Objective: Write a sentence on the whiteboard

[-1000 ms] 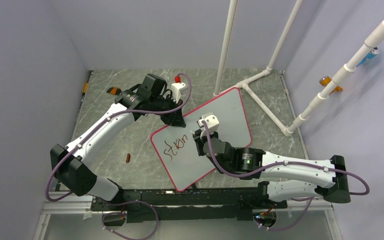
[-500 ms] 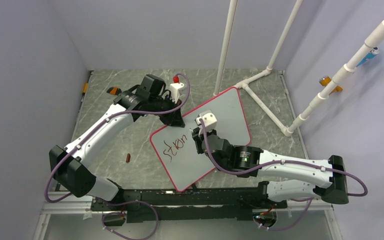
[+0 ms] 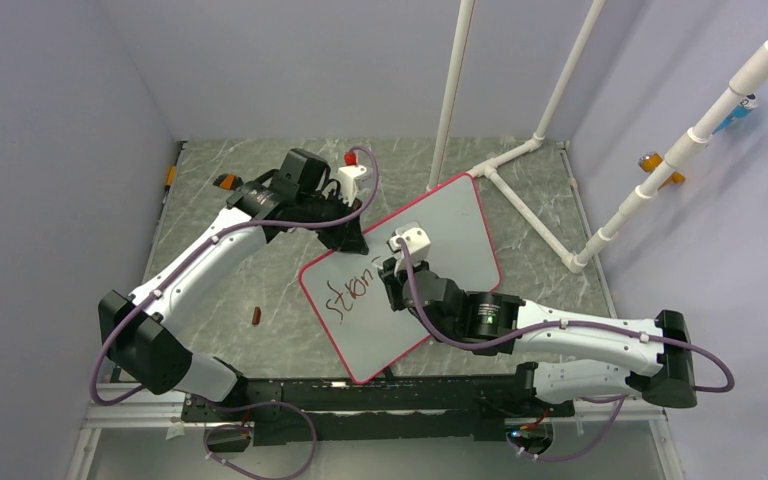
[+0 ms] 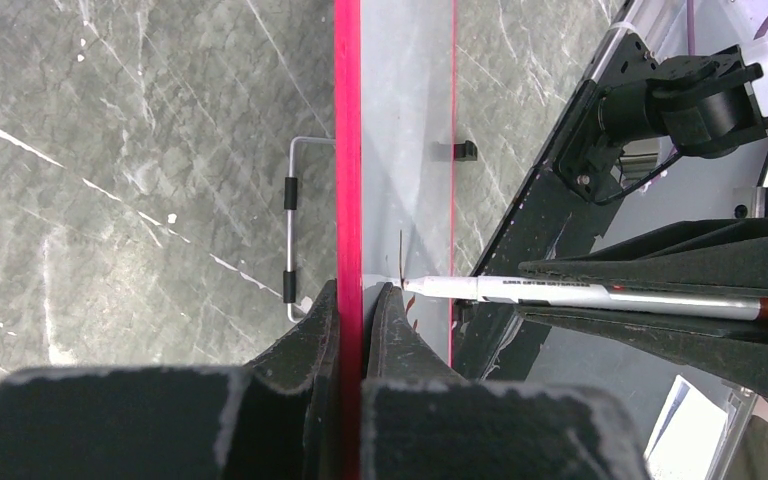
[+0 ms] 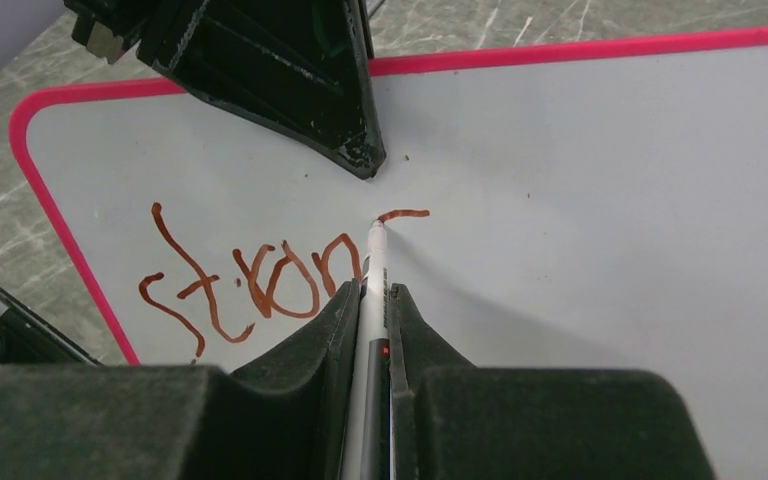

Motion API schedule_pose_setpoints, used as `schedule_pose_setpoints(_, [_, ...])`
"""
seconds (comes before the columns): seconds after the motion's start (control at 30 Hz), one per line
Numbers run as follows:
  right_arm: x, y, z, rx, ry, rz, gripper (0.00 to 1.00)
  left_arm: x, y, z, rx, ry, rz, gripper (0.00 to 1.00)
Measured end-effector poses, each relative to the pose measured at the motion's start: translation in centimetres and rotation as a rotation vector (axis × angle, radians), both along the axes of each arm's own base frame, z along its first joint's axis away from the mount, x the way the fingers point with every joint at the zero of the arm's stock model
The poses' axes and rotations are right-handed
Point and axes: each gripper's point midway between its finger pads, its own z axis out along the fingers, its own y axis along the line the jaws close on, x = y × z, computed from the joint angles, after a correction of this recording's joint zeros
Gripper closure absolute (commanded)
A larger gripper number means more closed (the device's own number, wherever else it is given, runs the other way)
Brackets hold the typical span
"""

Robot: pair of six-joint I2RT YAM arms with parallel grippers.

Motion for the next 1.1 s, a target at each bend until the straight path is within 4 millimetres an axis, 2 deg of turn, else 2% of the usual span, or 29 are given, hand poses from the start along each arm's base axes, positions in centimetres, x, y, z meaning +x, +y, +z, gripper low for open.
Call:
schedule_pose_setpoints(0.33, [-0.6, -0.8, -1.6, 0.012, 0.047, -0.007, 1.00, 0.0, 0.1, 0.0, -0.002, 0.004, 0.002, 1.00])
schedule_pose_setpoints(0.6, [-0.4, -1.4, -1.9, -0.007, 0.044, -0.037, 1.00, 0.1, 0.1, 0.0, -0.003, 0.005, 0.002, 1.00])
schedule_pose_setpoints(1.1, [1.3, -1.5, -0.2, -0.081, -0.026, -0.080, 1.00, 0.1, 0.2, -0.1, -0.004, 0.007, 0.003, 1.00])
